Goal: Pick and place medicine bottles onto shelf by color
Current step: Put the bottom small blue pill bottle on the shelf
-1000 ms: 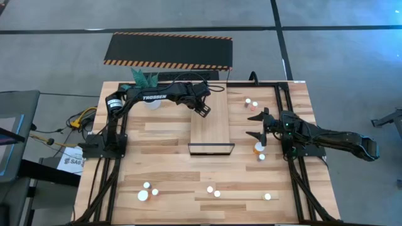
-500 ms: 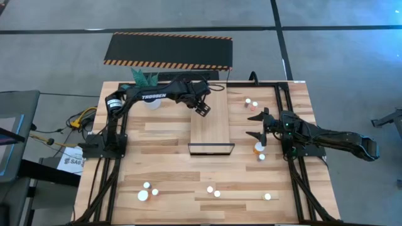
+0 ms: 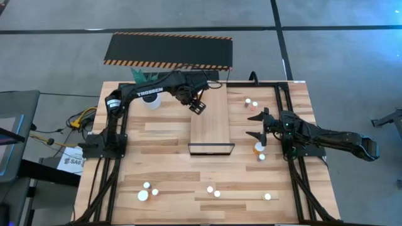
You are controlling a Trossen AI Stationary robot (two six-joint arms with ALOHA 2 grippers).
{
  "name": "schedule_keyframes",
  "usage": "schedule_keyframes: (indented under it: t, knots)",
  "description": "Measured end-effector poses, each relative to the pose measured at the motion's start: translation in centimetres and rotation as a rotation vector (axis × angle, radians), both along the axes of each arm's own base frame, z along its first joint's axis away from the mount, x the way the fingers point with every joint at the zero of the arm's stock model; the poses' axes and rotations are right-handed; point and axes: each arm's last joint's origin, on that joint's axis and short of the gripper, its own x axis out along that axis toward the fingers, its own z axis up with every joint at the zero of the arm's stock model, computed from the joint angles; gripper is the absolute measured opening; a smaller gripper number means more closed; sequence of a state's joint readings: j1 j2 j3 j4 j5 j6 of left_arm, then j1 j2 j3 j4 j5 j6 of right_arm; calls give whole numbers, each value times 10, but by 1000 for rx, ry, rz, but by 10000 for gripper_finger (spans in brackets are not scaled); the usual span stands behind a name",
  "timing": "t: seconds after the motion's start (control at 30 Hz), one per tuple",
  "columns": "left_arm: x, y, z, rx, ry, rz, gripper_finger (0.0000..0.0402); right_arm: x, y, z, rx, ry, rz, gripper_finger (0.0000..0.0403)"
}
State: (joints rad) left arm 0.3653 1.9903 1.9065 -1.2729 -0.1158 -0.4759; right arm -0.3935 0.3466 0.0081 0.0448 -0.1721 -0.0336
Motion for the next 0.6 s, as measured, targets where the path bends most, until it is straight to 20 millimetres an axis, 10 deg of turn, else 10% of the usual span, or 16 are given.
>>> schedule_keyframes:
  t: [0.37,0.6]
  knots:
    - [-74,-52,72,166,-98,102,148,0,0,0,0,0,0,374]
    - [-137,-110,67,221,-207,235,122,0,0,0,0,0,0,374]
